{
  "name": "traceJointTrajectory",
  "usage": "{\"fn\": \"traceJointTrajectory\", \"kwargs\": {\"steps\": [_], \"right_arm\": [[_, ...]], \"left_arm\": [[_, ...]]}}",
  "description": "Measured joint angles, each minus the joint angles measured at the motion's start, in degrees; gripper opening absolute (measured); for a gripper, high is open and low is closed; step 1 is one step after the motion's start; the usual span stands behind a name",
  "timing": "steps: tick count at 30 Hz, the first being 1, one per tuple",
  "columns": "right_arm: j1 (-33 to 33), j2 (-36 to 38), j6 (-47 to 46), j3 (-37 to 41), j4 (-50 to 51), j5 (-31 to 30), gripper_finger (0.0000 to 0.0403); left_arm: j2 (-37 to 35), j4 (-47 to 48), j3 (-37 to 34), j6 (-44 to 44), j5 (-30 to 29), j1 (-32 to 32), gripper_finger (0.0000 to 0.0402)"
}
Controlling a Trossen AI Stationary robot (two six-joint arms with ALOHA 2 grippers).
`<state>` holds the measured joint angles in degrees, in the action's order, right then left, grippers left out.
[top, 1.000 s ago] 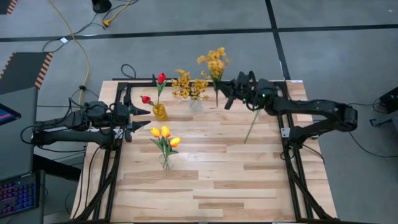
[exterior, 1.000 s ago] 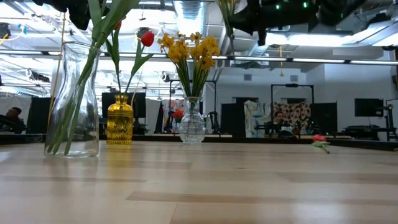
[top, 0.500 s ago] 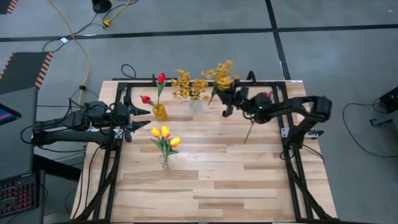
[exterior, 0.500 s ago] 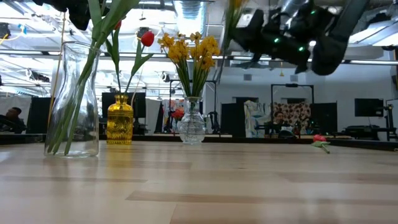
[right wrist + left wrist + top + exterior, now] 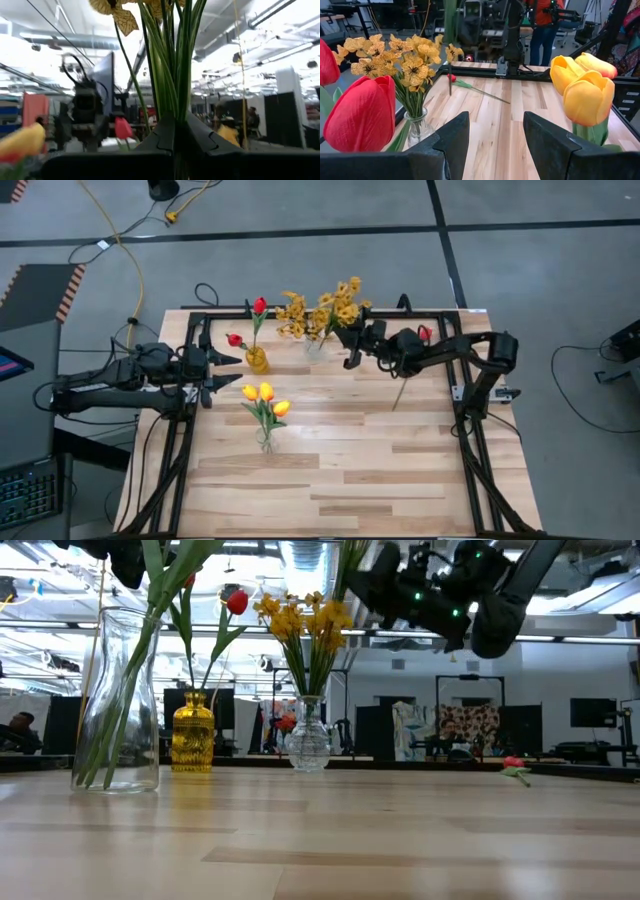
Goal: Sort flowers into vase by color
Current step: Put the yellow flowers into the top transparent vase
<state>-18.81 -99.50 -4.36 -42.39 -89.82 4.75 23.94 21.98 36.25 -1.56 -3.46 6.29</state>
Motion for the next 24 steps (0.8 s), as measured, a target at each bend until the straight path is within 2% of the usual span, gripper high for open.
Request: {"fn": "traceJointTrajectory", "kwargs": {"steps": [11, 14, 20, 24], "right_arm": [[5.36, 1.99, 3.43, 0.00, -0.04, -0.02, 0.0043], [6.45, 2.67, 7.21, 0.00, -0.03, -0.24, 0.0043], [8.44, 6.67, 17.09, 0.00, 1.27, -6.50, 0.0043], [10.21, 10.40, 17.82, 0.00, 6.42, -7.95, 0.0043]], "left_arm": [[0.00, 0.00, 0.00, 0.26, 0.01, 0.00, 0.0176], [0.00, 0.02, 0.00, 0.26, 0.02, 0.01, 0.0176], [0.00, 0.00, 0.00, 0.26, 0.02, 0.01, 0.0176], [0.00, 0.01, 0.00, 0.28, 0.02, 0.00, 0.0176]]}}
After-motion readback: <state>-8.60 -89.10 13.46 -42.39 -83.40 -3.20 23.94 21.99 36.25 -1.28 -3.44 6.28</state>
